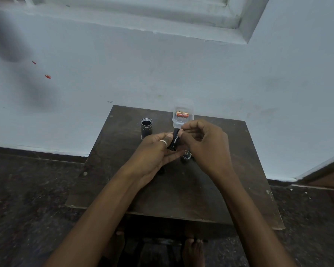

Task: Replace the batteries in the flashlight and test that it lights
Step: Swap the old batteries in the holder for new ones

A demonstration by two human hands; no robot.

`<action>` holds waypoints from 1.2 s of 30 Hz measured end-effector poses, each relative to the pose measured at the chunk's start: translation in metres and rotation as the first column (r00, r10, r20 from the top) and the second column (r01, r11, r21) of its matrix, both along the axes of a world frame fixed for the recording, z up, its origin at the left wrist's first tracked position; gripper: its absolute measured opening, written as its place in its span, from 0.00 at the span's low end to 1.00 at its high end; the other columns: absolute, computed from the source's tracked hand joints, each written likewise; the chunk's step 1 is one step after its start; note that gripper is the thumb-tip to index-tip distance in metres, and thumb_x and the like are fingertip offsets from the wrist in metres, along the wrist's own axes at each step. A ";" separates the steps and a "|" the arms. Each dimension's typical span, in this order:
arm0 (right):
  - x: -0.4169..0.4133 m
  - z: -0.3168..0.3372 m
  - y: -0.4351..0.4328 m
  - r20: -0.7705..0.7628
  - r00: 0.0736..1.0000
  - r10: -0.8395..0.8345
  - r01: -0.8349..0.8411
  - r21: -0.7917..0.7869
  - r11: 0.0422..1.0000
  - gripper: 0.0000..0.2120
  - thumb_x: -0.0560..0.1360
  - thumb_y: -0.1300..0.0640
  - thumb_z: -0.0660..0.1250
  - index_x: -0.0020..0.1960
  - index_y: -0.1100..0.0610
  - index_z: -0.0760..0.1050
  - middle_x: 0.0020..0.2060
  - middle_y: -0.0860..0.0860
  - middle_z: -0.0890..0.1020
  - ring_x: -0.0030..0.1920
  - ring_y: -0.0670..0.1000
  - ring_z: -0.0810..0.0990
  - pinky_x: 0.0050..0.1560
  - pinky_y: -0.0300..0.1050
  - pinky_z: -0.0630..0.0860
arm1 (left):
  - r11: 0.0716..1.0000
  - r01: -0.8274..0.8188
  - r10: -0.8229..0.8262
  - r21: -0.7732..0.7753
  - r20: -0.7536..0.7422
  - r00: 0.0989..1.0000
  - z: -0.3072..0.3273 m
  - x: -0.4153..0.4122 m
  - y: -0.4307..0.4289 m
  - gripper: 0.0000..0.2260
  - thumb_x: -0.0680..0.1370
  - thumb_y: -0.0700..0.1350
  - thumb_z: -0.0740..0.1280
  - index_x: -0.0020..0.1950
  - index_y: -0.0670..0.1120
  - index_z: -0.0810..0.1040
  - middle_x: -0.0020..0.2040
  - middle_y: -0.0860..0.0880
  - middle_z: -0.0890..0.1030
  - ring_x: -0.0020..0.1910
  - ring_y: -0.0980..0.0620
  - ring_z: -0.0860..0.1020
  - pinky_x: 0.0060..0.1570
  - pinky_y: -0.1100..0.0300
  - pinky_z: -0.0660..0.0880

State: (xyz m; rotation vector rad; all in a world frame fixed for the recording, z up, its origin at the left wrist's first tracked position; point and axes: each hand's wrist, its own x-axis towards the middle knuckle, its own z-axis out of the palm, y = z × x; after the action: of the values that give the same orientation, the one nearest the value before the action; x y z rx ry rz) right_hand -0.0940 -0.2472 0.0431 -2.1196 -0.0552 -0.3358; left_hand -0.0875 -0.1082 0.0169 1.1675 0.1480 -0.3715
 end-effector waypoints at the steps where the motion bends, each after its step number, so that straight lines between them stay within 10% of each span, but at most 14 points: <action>1: 0.000 -0.002 0.001 0.004 1.000 0.017 -0.017 -0.048 0.999 0.07 0.73 0.57 0.75 0.50 0.52 0.82 0.41 0.43 0.84 0.43 0.39 0.82 0.41 0.26 0.75 | 1.000 0.003 -0.003 -0.002 0.001 1.000 0.000 0.000 0.001 0.14 0.85 0.40 0.56 0.61 0.36 0.79 0.59 0.36 0.82 0.52 0.47 0.83 0.50 0.58 0.81; 8: -0.001 -0.006 -0.003 -0.080 0.981 0.177 -0.192 -0.249 0.949 0.29 0.67 0.55 0.80 0.65 0.52 0.74 0.57 0.44 0.78 0.54 0.45 0.79 0.54 0.39 0.75 | 1.000 -0.019 0.020 0.024 -0.034 0.999 0.001 0.001 0.004 0.13 0.85 0.41 0.57 0.62 0.38 0.78 0.53 0.39 0.84 0.48 0.50 0.84 0.43 0.61 0.80; 18: 0.003 -0.014 -0.003 0.070 0.973 0.221 -0.183 -0.351 0.918 0.21 0.67 0.60 0.79 0.58 0.57 0.79 0.54 0.50 0.83 0.53 0.47 0.80 0.50 0.22 0.66 | 0.993 -0.060 0.057 0.101 0.035 0.998 0.002 -0.001 -0.002 0.10 0.80 0.43 0.67 0.58 0.39 0.81 0.57 0.36 0.83 0.59 0.39 0.81 0.60 0.46 0.78; 27: 0.003 -0.016 -0.004 0.091 0.967 0.238 -0.197 -0.326 0.925 0.23 0.67 0.60 0.79 0.61 0.57 0.80 0.56 0.51 0.83 0.55 0.46 0.79 0.53 0.20 0.65 | 0.998 -0.014 0.011 0.063 0.049 0.999 0.006 -0.003 -0.002 0.11 0.83 0.41 0.62 0.60 0.39 0.80 0.52 0.41 0.86 0.52 0.47 0.85 0.50 0.55 0.82; 36: 0.004 -0.009 -0.010 0.008 0.975 0.224 -0.213 -0.276 0.937 0.27 0.70 0.60 0.76 0.67 0.55 0.74 0.60 0.49 0.80 0.59 0.45 0.78 0.56 0.41 0.79 | 0.998 -0.026 0.026 0.064 -0.002 1.000 0.004 -0.004 -0.003 0.10 0.82 0.41 0.64 0.56 0.38 0.81 0.47 0.43 0.83 0.46 0.50 0.83 0.48 0.58 0.82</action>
State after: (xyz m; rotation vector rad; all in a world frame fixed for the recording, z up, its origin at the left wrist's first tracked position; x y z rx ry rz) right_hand -0.0903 -0.2568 0.0346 -2.3518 -0.3775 -0.2477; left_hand -0.0918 -0.1112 0.0211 1.2276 0.1785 -0.3475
